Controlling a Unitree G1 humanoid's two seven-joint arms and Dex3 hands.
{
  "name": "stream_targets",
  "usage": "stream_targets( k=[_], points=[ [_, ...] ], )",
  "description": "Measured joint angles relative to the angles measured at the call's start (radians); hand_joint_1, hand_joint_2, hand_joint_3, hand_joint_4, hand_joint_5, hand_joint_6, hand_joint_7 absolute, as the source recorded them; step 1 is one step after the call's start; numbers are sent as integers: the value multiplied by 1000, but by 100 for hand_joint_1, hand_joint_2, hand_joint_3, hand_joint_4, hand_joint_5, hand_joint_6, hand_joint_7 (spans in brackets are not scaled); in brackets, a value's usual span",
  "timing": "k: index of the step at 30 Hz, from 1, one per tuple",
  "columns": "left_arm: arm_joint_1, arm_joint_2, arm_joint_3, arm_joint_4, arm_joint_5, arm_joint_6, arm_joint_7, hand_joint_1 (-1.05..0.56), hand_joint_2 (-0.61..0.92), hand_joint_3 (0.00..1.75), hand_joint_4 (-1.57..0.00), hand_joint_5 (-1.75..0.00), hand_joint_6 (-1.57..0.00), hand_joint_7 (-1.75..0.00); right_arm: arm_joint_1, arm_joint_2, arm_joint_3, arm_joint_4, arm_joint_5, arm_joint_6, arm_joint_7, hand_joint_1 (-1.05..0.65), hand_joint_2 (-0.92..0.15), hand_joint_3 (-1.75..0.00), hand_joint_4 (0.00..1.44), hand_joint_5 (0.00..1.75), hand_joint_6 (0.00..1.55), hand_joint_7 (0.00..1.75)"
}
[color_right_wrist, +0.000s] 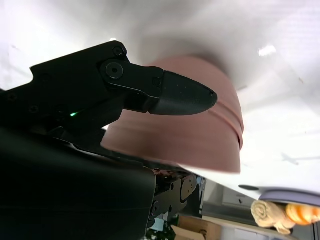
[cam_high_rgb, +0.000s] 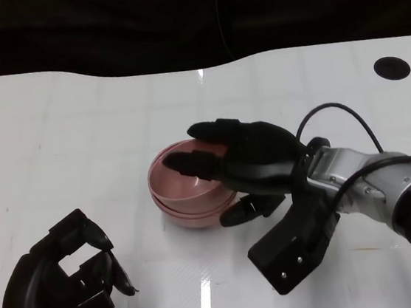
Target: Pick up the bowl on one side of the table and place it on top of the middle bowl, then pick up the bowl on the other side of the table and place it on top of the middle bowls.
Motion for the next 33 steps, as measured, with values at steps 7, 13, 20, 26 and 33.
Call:
stream_targets(
  k=[7, 13, 20, 26, 33],
  points=[
    [0, 0, 0, 0, -2, 0, 0, 15, 80, 131, -80, -175, -58, -175, 12, -2, 7, 4, -16, 20, -4, -105, -92, -82, 0, 0, 0, 0],
    [0, -2, 0, 0, -1, 2, 1, 14, 80, 131, -81, -175, -59, -175, 21, -1, 14, 31, -19, 23, -44, -105, -92, -81, 0, 0, 0, 0],
    [0, -3, 0, 0, -2, 4, 1, 14, 81, 130, -81, -175, -59, -175, 24, -2, 33, 40, -30, 24, -68, -105, -92, -83, 0, 0, 0, 0],
    [0, -3, -1, 1, -1, 2, 1, 14, 81, 130, -80, -175, -59, -175, 27, -36, 6, -29, -8, -15, -67, -105, -92, -75, 0, 0, 0, 0],
    [-2, -5, -2, 2, 0, -5, 1, 13, 81, 131, -79, -175, -58, -175, 87, -140, -69, -191, 43, -59, -56, -99, -92, -65, 0, 0, 0, 0]
  ],
)
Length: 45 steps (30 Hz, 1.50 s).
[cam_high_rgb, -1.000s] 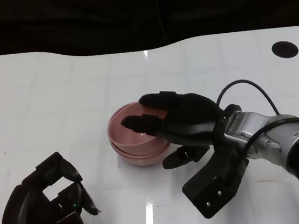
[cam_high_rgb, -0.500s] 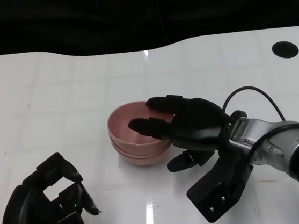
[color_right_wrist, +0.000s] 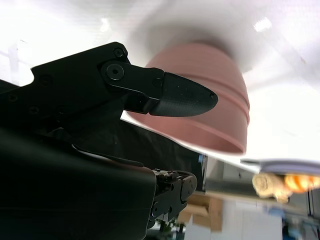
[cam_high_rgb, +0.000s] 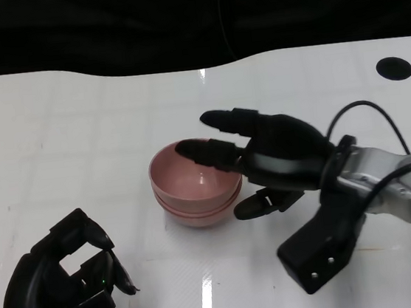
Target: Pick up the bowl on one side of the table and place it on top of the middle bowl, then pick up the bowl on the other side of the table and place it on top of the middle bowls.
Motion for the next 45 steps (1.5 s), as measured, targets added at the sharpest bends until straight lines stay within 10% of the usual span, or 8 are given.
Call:
stream_targets(
  k=[11, 20, 24, 28, 38, 45],
  points=[
    [-3, -7, 1, 0, 0, 1, 0, 13, 80, 131, -81, -175, -59, -175, 239, -131, -229, -240, 143, -115, -86, -62, -92, -28, 26, 10, 30, 7],
    [-7, -7, 10, 8, -8, -1, -1, 13, 79, 133, -78, -175, -58, -175, 478, -52, -423, -263, 480, -244, -96, -14, -92, -17, 116, 38, 102, 17],
    [-11, -7, 16, 9, -15, 4, -1, 13, 80, 133, -78, -175, -57, -175, 608, -8, -469, -329, 615, -235, 0, -9, -92, -33, 105, 113, 125, 23],
    [-17, -6, 24, 20, -20, 4, -1, 14, 80, 133, -79, -175, -58, -175, 694, 5, -501, -404, 718, -203, 104, -10, -60, -104, 93, 162, 93, 111],
    [-15, -6, 36, 19, -23, 10, -1, 13, 83, 128, -77, -175, -56, -175, 857, 112, -542, -591, 1083, 26, 397, -14, -61, -108, 82, 174, 75, 151],
    [-9, -4, 43, 16, -31, 10, -2, 12, 83, 128, -76, -175, -56, -175, 881, 192, -603, -607, 1307, 164, 614, -12, -68, -94, 90, 163, 81, 139]
  ],
)
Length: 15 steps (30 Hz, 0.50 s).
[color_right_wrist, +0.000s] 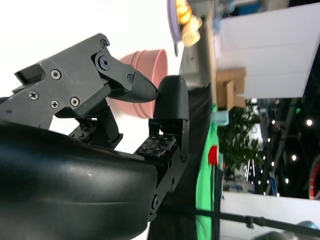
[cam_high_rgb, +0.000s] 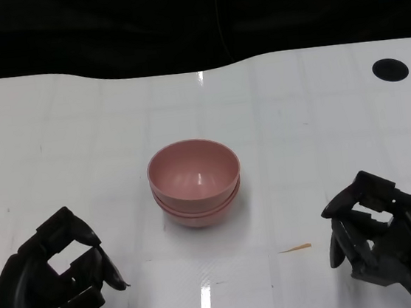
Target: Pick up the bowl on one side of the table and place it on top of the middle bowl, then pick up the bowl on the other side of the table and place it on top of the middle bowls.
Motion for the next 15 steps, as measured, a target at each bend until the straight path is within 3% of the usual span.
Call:
stream_targets(
  k=[5, 9, 15],
  points=[
    [3, 0, 0, 0, 0, 0, -3, 12, 83, 128, -77, -175, -58, -175, 1, 30, -54, -15, 169, 181, 116, -6, -63, -96, 92, 163, 90, 130],
    [2, 1, 0, 0, 0, 0, -7, 12, 83, 129, -79, -175, -60, -175, 6, 41, -96, -79, 266, 358, 134, -4, -57, -100, 92, 168, 93, 130],
    [2, 1, 0, 0, -1, 0, -15, 12, 83, 129, -80, -175, -60, -175, 13, 55, -130, -137, 263, 432, 139, -6, -50, -117, 90, 172, 91, 136]
  ],
)
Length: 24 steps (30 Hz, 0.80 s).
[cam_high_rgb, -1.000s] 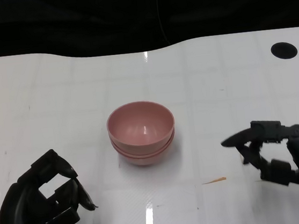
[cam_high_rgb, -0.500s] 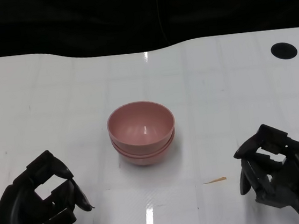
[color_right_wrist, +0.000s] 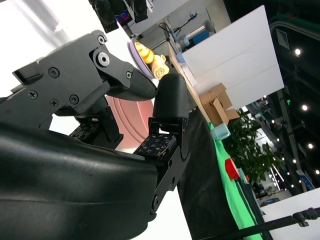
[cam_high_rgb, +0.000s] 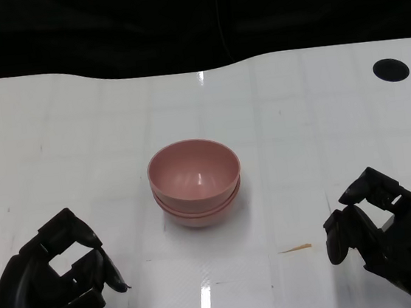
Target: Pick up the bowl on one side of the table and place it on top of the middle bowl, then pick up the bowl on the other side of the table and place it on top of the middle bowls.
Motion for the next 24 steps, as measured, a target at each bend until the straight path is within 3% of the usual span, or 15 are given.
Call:
stream_targets(
  k=[24],
  points=[
    [1, -2, 0, 0, -23, 1, 0, 11, 78, 138, -81, -175, -60, -175, 16, 45, -66, -41, -61, 59, -9, -5, -55, -114, 88, 175, 82, 146]
  ],
)
